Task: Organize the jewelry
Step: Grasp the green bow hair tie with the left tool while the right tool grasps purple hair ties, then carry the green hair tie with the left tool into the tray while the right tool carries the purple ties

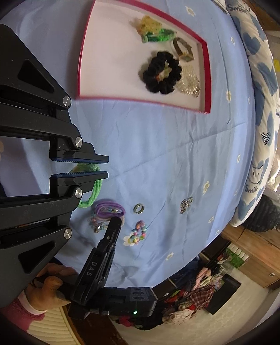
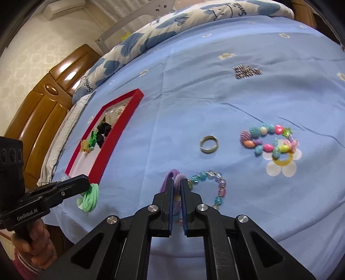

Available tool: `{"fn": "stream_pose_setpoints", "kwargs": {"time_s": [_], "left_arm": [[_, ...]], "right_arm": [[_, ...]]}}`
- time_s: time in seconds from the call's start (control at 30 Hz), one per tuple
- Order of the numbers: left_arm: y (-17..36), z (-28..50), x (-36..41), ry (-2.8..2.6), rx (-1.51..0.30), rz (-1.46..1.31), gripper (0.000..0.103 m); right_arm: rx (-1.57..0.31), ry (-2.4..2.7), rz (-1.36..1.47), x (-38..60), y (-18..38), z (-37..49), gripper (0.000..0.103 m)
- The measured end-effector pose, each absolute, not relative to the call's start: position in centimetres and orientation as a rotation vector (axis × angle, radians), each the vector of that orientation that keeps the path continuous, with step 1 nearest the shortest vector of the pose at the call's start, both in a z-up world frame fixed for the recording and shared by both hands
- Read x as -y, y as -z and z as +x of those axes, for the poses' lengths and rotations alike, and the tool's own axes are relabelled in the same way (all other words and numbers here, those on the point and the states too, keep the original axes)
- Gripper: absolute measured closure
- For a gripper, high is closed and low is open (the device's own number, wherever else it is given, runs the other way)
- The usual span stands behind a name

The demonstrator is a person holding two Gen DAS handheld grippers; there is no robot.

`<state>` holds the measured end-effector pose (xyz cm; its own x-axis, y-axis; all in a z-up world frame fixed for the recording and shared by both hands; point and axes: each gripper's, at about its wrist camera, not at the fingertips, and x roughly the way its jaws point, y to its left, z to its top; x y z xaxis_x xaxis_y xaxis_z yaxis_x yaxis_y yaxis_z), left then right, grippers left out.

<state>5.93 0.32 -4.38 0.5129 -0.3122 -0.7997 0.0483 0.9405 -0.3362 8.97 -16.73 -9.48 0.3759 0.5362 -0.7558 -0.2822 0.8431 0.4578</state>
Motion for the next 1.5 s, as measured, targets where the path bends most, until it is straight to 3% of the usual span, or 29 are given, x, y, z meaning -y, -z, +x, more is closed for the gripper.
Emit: {"fn": "stream_pose_setpoints", "kwargs": {"time_s": [0.97, 1.5], "left_arm": [[3.0, 4.3, -14.9, -0.084, -0.908, -0.418, 0.097], [6.6, 6.4, -19.6, -0.193, -1.018, -0.39, 0.097]], "right_arm": [[-0.995, -0.792, 0.228, 3.6, 4.3, 11.2, 0.097], [-1.104, -0.89, 0.165, -3.7, 7.2, 12.9, 0.097]]}}
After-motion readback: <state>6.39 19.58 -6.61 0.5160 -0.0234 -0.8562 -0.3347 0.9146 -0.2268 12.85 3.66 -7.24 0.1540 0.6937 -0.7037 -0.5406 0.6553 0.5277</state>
